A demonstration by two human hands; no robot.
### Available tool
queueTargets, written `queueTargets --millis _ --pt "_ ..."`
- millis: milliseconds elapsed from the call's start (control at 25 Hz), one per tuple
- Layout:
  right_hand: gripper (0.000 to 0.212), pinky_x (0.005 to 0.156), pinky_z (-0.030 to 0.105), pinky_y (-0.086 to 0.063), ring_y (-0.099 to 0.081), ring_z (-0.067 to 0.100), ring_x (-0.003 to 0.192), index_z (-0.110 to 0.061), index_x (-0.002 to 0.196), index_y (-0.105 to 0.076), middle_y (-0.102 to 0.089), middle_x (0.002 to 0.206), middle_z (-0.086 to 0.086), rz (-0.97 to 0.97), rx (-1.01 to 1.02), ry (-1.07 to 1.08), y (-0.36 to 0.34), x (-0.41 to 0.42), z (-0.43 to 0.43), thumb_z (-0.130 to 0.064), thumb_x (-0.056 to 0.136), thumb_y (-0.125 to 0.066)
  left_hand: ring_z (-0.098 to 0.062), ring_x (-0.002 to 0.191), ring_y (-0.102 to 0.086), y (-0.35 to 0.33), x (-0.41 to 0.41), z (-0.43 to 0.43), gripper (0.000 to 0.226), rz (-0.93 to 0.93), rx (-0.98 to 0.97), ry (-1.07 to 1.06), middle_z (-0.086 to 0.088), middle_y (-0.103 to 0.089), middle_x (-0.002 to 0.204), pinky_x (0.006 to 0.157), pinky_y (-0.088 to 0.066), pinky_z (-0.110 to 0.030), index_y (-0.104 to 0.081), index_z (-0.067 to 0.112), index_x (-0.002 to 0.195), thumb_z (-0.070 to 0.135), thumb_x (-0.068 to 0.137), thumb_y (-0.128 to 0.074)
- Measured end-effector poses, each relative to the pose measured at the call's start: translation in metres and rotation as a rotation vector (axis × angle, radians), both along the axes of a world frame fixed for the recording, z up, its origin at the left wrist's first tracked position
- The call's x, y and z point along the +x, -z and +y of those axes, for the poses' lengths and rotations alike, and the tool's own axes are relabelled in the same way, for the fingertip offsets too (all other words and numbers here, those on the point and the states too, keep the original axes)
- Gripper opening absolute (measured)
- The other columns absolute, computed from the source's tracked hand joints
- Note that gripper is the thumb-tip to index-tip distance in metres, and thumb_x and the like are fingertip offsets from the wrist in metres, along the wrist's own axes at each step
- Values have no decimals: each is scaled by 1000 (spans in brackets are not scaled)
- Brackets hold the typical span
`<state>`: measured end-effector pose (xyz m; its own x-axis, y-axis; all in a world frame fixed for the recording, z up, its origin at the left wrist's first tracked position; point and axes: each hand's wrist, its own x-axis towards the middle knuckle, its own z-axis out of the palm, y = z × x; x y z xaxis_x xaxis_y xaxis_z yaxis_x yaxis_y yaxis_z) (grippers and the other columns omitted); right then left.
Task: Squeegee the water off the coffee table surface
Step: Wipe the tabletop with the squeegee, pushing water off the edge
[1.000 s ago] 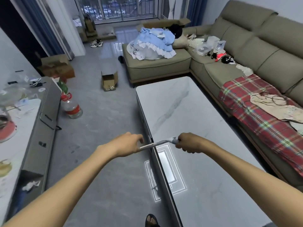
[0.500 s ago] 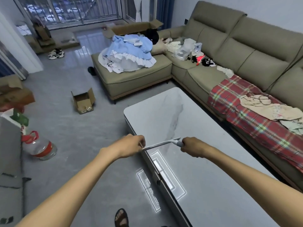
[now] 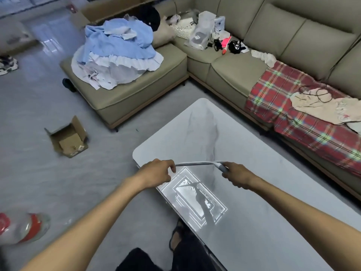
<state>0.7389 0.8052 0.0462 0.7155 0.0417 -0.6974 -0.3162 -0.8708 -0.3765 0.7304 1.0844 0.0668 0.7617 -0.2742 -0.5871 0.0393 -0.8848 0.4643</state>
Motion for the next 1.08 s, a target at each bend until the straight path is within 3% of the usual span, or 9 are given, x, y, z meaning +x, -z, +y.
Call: queueTargets --millis 80,200,360,520,680,800,920,1080 --pt "29 43 23 -31 -45 24 59 -32 122 -53 -59 86 9 -6 55 123 4 46 -1 -28 95 -43 -21 92 -58 4 49 8 33 -14 7 -42 4 -60 88 82 -50 -37 -57 28 111 15 81 -52" --pt "24 42 21 -28 -49 25 58 -24 113 -49 -59 87 14 -13 59 262 16 115 -2 -17 91 -42 -22 89 -60 26 125 9 31 -37 1 -62 5 -64 92 81 -51 -39 -57 31 108 16 81 -51" --pt "37 45 21 -27 -51 29 72 -18 130 -39 -61 110 24 10 34 377 74 179 6 -12 94 -39 -22 101 -57 111 213 10 29 -18 30 -30 2 -58 118 87 -48 -37 -55 28 114 22 86 -52" --pt "39 64 29 -37 -46 27 83 -11 136 -39 -61 119 25 -22 -29 425 158 240 15 -13 97 -40 -23 111 -53 229 299 15 35 56 54 3 -2 -46 134 89 -46 -35 -49 19 124 23 89 -54" --pt "42 85 47 -51 -59 38 91 -18 135 -42 -63 116 21 -252 -110 458 214 351 21 -14 93 -44 -28 111 -52 324 364 13 40 109 69 56 -8 -34 138 89 -47 -36 -44 18 128 21 88 -51" --pt "29 80 47 -51 -60 44 90 -17 113 -47 -63 104 22 -307 -189 411 268 439 26 -8 86 -41 -31 134 -31 384 415 3 43 70 69 95 -15 -24 142 103 -38 -36 -41 14 128 17 86 -52" --pt "25 72 44 -50 -60 40 89 -18 100 -44 -61 103 22 -292 -222 432 309 491 28 -3 83 -35 -34 139 -21 417 436 -5 44 37 101 150 -19 -19 143 109 -32 -38 -41 10 128 15 85 -51" --pt "45 69 39 -36 -43 35 86 -18 124 -43 -55 100 18 -280 -292 389 337 499 29 -3 82 -33 -37 148 11 433 431 -8 43 126 107 216 -31 10 155 118 -19 -41 -38 9 132 8 88 -44"
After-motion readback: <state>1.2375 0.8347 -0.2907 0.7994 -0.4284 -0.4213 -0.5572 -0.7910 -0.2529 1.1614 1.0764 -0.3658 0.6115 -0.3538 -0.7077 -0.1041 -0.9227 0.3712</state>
